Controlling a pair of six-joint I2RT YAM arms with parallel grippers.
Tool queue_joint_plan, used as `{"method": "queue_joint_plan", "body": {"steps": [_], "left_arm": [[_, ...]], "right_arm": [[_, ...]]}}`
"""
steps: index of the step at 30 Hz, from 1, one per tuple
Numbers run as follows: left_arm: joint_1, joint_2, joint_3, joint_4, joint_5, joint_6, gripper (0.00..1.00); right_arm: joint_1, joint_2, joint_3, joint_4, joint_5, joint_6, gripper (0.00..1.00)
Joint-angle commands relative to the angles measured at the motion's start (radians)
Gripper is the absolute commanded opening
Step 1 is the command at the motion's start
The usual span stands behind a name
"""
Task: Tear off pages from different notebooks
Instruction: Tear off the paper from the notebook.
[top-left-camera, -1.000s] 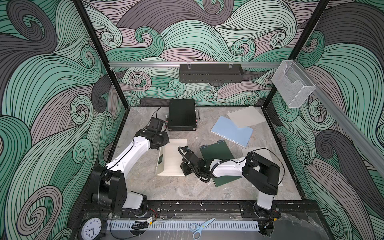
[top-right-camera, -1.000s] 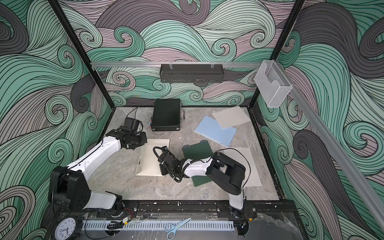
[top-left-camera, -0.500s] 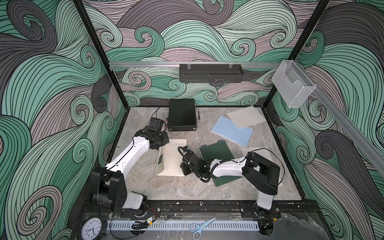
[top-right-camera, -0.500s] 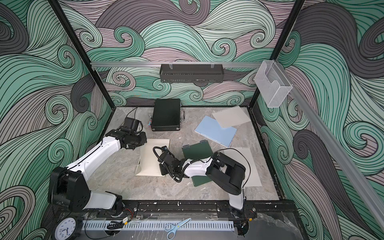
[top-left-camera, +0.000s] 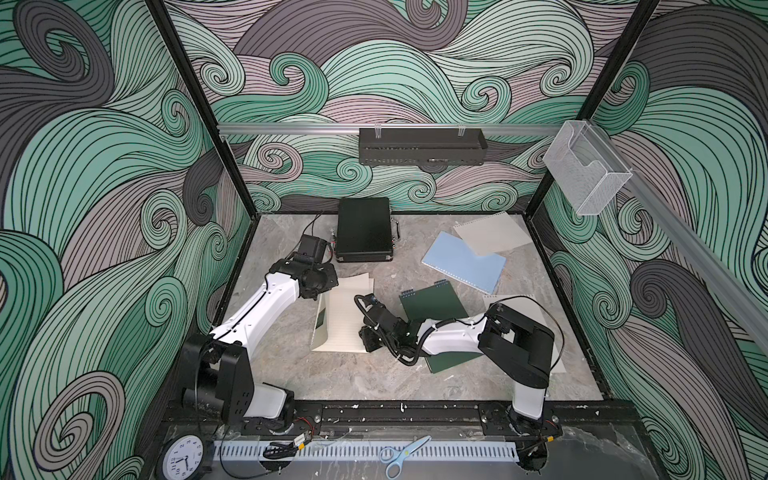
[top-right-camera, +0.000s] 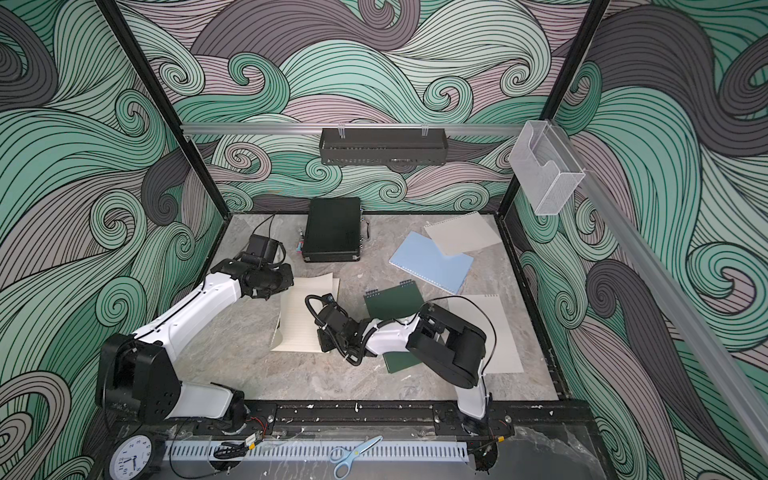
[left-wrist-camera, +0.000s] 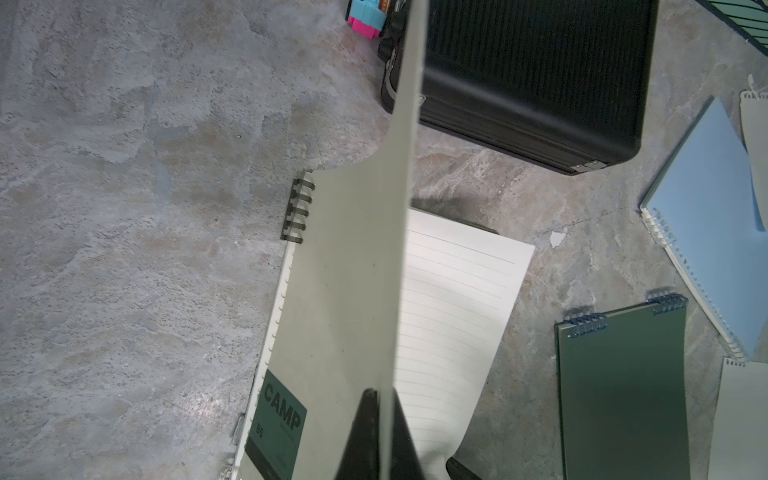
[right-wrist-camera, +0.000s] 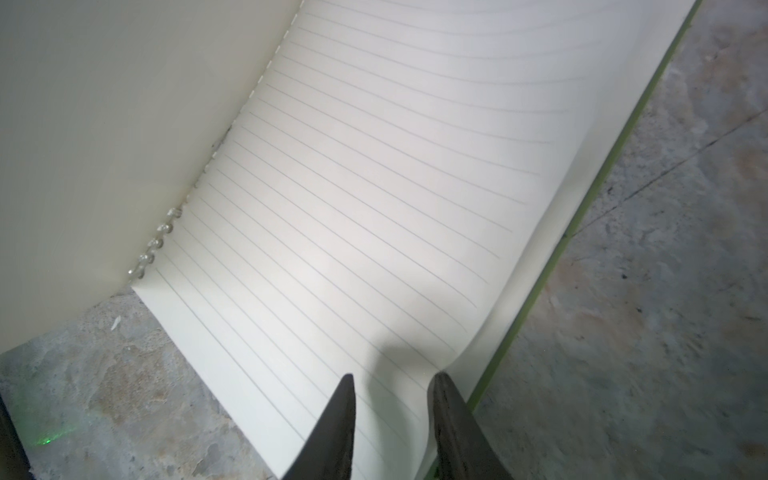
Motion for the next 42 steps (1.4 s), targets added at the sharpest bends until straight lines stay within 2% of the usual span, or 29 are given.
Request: {"method": "queue_joint_plan", "body": {"steps": [1, 7, 13, 30, 34, 40, 42], "left_arm": [[0.007, -0.024, 0.020, -0.027, -0.012, 0.014, 0.00], [0.008, -0.024, 0.020, -0.026, -0.012, 0.015, 0.00], [0.007, -0.024, 0.020, -0.023, -0.012, 0.015, 0.00], [0.007, -0.020, 0.020, -0.022, -0.012, 0.013, 0.00], [0.007, -0.018, 0.021, -0.023, -0.011, 0.015, 0.00], [0.007, -0.021, 0.020, -0.022, -0.011, 0.014, 0.00], [0.008, -0.021, 0.021, -0.023, -0.009, 0.014, 0.00]], "right_arm": [[0.006, 0.032, 0.015, 0.008, -0.010, 0.035, 0.33], [0.007, 0.051, 0.013, 0.031, -0.026, 0.063, 0.32], [0.008, 0.045, 0.005, -0.015, 0.026, 0.134, 0.35], [0.015, -0.028, -0.114, 0.108, 0.036, 0.238, 0.39], [0.021, -0.026, -0.119, 0.140, 0.003, 0.243, 0.39], [0.023, 0.005, -0.112, 0.189, -0.061, 0.254, 0.35], [0.021, 0.007, -0.116, 0.200, -0.066, 0.264, 0.31]]}}
